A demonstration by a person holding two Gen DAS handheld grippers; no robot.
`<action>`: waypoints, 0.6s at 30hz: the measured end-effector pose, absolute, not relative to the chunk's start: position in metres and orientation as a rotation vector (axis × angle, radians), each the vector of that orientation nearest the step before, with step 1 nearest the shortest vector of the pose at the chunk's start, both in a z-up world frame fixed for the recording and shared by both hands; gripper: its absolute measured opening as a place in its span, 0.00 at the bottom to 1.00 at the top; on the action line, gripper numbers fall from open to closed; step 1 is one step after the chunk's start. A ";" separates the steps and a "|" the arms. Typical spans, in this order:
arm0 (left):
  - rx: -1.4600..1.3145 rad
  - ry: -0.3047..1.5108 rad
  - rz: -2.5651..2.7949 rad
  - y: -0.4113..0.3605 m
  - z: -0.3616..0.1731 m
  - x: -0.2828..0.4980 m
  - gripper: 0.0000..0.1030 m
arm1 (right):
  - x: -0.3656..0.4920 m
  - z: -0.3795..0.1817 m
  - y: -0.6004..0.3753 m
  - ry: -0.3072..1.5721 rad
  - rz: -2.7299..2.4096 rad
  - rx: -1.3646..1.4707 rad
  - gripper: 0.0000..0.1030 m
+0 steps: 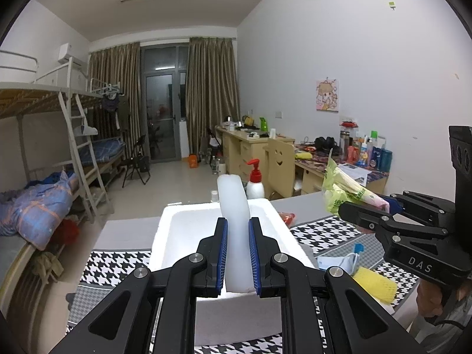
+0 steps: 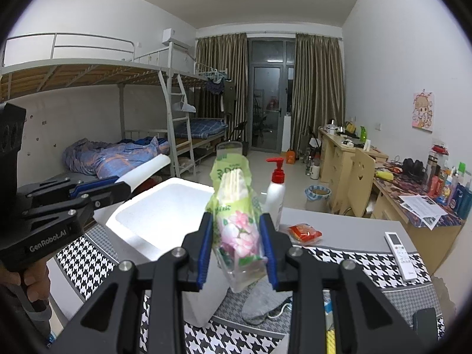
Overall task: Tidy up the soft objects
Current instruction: 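Carry both held items over the open white foam box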
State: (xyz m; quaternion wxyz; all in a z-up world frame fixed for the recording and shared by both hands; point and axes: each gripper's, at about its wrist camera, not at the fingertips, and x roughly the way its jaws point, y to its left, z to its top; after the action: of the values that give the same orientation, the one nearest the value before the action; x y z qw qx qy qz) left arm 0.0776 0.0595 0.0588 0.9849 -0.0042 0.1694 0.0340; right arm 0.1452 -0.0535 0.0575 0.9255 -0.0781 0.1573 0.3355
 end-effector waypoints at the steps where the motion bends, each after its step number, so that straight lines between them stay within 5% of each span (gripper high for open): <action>1: -0.011 0.341 0.069 0.061 0.059 0.078 0.15 | 0.147 0.057 -0.051 0.327 0.692 -0.162 0.35; 18: -0.025 0.352 0.142 0.077 0.060 0.088 0.15 | 0.165 0.055 -0.019 0.384 0.746 -0.182 0.35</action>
State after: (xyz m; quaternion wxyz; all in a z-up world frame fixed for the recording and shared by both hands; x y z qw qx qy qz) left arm 0.0877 0.0774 0.0598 0.9819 -0.0122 0.1751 0.0705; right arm 0.1650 -0.0191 0.0553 0.9094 -0.0882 0.1860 0.3614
